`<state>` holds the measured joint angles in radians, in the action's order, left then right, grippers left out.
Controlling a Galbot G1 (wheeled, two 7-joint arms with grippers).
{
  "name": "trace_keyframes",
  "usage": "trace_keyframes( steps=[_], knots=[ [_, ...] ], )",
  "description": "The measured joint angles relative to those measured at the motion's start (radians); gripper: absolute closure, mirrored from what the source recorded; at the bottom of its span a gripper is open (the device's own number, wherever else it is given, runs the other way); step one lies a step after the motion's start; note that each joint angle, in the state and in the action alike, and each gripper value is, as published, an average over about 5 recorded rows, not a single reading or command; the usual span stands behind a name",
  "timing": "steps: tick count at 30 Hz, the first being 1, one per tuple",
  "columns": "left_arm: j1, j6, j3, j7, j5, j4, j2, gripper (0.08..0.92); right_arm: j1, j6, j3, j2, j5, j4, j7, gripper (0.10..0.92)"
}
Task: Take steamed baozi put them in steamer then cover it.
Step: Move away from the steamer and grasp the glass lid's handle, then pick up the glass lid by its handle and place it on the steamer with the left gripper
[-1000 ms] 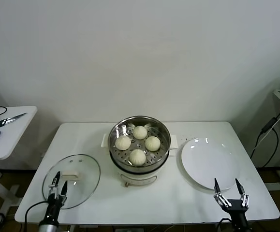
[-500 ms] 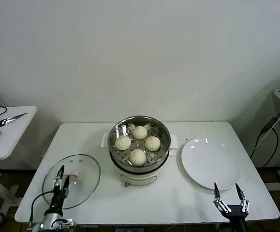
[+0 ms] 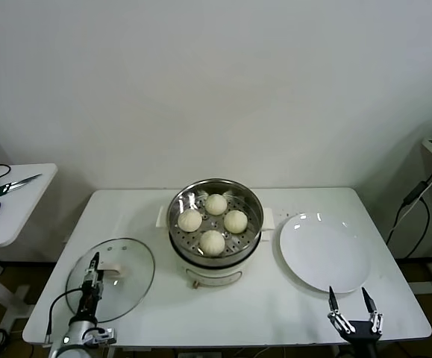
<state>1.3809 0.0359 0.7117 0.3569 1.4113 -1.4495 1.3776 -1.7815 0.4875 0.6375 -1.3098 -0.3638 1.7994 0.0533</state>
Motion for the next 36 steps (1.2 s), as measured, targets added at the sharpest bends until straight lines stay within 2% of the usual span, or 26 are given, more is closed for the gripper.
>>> trace_keyframes(
  steps=[11, 14, 19, 24, 36],
  knots=[
    [-0.005, -0.004, -0.001, 0.0, -0.003, 0.003, 0.01, 0.787, -0.005, 0.004, -0.001, -0.006, 0.006, 0.007, -0.001, 0.203],
    [-0.002, -0.005, -0.002, -0.004, -0.017, -0.012, 0.007, 0.849, -0.007, 0.005, -0.002, -0.008, 0.009, 0.012, -0.001, 0.203],
    [0.011, -0.019, -0.006, -0.027, -0.065, -0.063, -0.007, 0.863, -0.012, 0.003, -0.005, -0.01, 0.015, 0.023, -0.002, 0.203],
    [0.021, -0.062, -0.004, -0.088, -0.15, -0.153, -0.043, 0.863, -0.014, -0.007, -0.001, -0.01, 0.026, 0.027, -0.011, 0.203],
    [-0.032, -0.252, -0.02, -0.326, -0.361, -0.392, -0.23, 0.863, -0.004, -0.056, 0.007, -0.018, 0.071, 0.028, -0.065, 0.203]
  ],
)
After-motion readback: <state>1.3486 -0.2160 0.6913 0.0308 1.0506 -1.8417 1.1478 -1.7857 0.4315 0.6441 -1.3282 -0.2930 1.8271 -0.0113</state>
